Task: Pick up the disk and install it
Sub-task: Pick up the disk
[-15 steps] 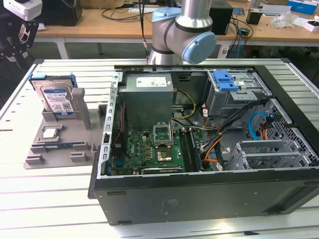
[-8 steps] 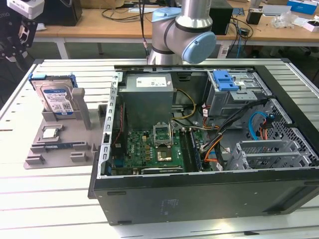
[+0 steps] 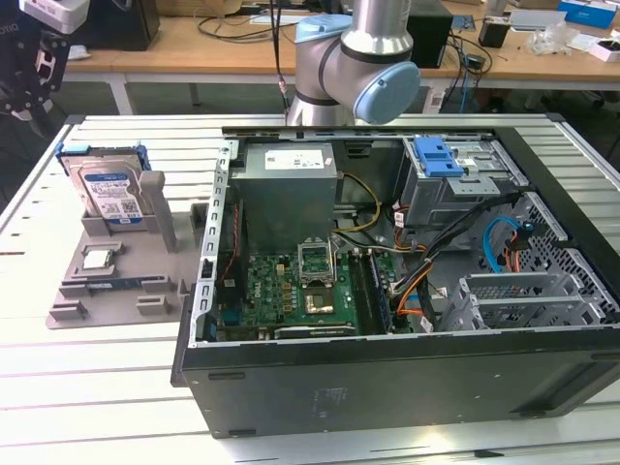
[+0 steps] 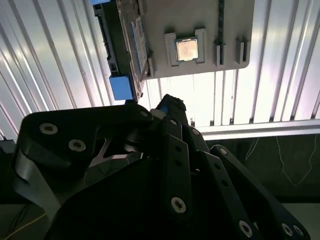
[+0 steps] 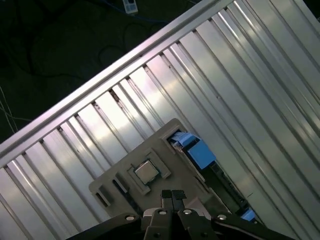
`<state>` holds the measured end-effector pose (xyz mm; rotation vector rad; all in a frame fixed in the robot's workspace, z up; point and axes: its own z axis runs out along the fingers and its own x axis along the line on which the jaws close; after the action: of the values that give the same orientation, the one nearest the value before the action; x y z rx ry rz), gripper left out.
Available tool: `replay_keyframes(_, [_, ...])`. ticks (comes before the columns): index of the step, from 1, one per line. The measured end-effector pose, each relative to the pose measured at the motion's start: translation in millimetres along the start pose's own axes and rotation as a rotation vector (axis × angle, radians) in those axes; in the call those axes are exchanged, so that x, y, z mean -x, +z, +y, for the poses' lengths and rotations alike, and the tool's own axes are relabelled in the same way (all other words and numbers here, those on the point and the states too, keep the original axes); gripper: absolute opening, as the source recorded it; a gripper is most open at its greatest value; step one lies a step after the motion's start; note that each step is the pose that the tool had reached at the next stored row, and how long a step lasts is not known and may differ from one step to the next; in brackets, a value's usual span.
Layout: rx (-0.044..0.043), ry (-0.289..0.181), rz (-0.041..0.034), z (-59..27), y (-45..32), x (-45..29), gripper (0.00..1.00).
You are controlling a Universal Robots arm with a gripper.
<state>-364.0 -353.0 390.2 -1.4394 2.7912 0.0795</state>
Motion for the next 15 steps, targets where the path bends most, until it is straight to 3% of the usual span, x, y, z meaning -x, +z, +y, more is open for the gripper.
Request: replay_keyframes(15, [0.0042, -0.180, 0.0081, 0.0, 0.0, 0.0, 0.11])
